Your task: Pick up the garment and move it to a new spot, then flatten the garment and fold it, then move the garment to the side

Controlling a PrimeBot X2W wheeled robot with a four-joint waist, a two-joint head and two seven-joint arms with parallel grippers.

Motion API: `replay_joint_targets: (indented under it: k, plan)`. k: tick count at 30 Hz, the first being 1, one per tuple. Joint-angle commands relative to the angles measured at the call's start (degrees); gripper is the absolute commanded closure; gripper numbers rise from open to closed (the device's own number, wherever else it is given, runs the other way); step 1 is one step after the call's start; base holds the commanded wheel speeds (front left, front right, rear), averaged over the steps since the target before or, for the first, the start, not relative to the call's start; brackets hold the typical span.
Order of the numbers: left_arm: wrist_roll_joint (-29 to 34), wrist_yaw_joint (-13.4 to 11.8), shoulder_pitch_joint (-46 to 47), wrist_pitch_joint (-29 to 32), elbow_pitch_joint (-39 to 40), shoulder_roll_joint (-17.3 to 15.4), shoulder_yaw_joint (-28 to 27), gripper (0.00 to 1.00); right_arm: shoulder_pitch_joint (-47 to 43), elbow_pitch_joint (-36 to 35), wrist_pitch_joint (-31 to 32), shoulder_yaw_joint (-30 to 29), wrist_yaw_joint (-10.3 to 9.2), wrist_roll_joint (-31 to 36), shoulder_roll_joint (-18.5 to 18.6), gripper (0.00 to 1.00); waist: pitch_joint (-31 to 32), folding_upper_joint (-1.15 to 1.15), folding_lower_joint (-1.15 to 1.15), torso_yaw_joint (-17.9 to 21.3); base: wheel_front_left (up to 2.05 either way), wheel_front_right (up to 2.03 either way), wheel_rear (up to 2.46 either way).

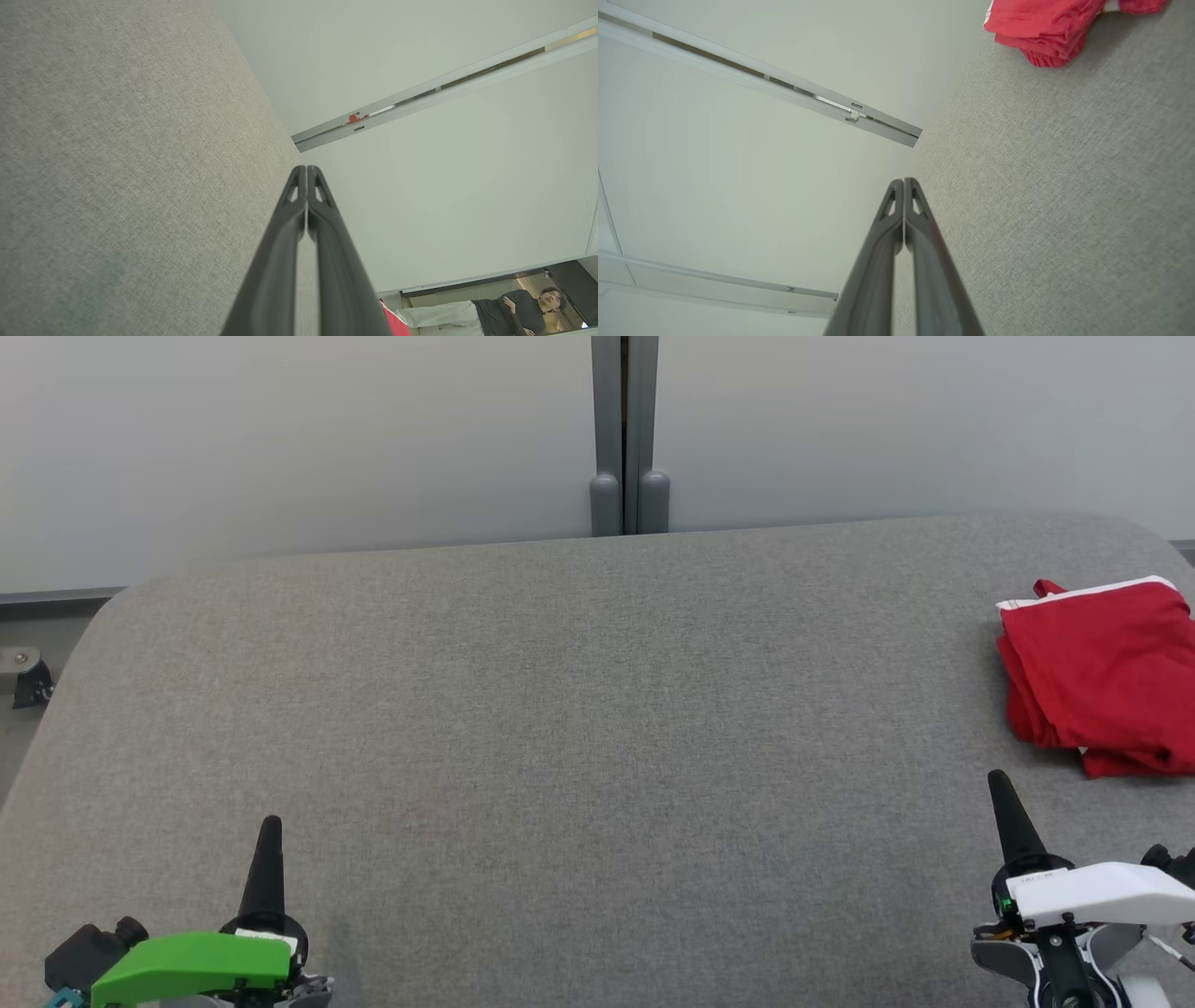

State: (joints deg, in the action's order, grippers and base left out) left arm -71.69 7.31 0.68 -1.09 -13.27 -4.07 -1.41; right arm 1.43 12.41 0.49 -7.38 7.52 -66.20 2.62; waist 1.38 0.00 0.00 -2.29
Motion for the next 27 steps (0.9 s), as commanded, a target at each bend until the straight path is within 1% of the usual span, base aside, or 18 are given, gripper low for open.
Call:
replay_joint_targets:
  k: [1, 27]
  plan:
    - [-1.4, 0.2, 1.5, 0.3, 0.3, -0.4, -0.3, 1.0, 1.1, -0.2, 0.4, 0.1, -0.03, -1.6, 0.4, 1.0, -0.1, 0.0, 0.0, 0.1, 0.0, 0.0, 0.0]
    - [-13.3, 0.3, 4.1, 3.8, -0.3, -0.2, -2.2, 1.0, 3.5, 0.9, 3.7, 0.5, -0.01, -15.7, 0.4, 1.0, -0.8, 0.0, 0.0, 1.2, 0.0, 0.0, 0.0]
